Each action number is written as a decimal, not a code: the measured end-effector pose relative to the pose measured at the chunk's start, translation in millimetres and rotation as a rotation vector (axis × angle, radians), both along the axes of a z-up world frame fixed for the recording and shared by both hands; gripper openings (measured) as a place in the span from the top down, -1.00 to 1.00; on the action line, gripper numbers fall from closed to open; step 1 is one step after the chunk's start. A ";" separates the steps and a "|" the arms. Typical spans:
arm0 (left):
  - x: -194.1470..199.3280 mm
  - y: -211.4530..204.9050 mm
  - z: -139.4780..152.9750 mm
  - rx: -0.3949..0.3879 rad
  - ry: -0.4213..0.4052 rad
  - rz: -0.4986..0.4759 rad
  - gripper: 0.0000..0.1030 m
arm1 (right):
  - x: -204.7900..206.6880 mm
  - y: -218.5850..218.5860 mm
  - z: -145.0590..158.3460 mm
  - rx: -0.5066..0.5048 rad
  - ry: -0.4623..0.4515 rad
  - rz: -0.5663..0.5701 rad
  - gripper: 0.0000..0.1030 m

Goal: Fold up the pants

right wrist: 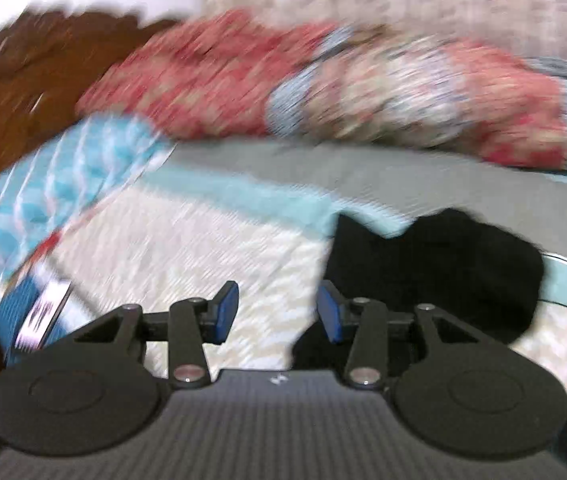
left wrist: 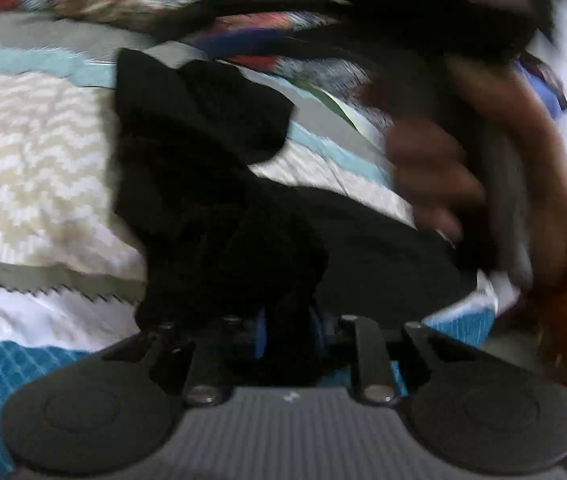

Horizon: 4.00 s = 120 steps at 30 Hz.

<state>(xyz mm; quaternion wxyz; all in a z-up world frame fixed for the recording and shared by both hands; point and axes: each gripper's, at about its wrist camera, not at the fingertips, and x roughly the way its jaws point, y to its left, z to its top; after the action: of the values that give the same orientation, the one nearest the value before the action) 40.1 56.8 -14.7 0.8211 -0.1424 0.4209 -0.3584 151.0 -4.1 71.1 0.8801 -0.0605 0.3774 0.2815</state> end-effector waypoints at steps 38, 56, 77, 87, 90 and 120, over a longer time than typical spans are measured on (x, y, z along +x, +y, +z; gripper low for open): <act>-3.1 199.8 -30.4 -0.267 0.192 0.563 -0.16 | 22.3 -33.0 -39.2 0.368 0.212 -0.193 -0.22; -69.4 202.5 -13.3 -0.096 0.178 0.679 0.66 | -40.8 37.7 -98.9 0.236 0.399 0.122 -0.05; 158.0 111.8 -13.8 0.173 0.020 0.568 0.44 | 69.7 -251.6 -53.3 0.421 0.126 -0.749 -0.13; 147.9 102.4 -43.4 0.261 -0.140 0.567 0.51 | 118.5 -232.2 -62.0 0.422 0.117 -0.785 0.89; 145.0 105.6 -45.2 0.252 -0.148 0.571 0.51 | 104.1 -253.4 -18.8 0.468 -0.051 -0.830 0.89; 145.4 118.9 19.1 0.091 -0.217 0.557 0.29 | -11.7 -385.8 -32.4 0.389 0.065 -1.032 0.48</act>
<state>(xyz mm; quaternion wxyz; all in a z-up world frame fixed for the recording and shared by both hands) 185.5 175.7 4.3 0.9335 -0.1764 0.2908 -0.1132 139.2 -390.0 38.6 0.8867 0.3047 0.3262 -0.1203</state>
